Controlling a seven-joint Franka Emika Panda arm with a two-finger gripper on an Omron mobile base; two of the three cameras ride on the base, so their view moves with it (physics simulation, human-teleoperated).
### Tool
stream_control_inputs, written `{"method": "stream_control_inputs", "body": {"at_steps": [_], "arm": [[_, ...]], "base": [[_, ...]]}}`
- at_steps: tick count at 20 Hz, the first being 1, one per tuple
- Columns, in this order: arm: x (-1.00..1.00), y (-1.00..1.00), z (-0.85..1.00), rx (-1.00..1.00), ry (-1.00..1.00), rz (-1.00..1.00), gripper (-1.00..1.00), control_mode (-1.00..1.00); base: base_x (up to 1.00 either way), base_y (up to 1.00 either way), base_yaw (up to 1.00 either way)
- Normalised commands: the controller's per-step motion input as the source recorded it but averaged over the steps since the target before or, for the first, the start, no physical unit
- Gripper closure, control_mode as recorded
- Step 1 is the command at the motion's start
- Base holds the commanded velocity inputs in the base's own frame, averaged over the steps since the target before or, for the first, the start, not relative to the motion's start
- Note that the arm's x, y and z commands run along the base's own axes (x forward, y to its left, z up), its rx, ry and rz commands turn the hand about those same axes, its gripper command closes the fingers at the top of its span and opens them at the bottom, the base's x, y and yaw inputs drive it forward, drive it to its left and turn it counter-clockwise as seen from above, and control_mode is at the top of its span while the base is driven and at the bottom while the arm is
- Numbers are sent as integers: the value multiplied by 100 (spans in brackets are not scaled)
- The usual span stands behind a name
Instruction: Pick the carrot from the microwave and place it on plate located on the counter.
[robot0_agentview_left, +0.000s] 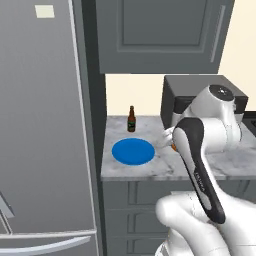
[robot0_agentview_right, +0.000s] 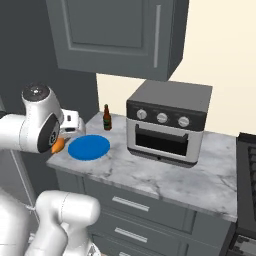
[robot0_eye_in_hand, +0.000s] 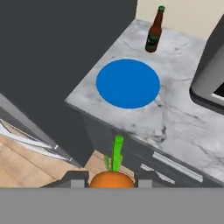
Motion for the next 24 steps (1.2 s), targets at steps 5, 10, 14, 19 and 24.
{"method": "stream_control_inputs", "body": {"at_steps": [5,10,14,19,24], "arm": [[98,-7,-35,0,15,3,100,-100],[92,1,-75,0,0,0,100,-100],[89,11,-72,0,0,0,100,-100],[75,25,-37,0,0,0,100,-100],[66,13,-33,0,0,0,100,-100]], "base": [[0,0,0],[0,0,0],[0,0,0],[0,0,0],[0,0,0]]}}
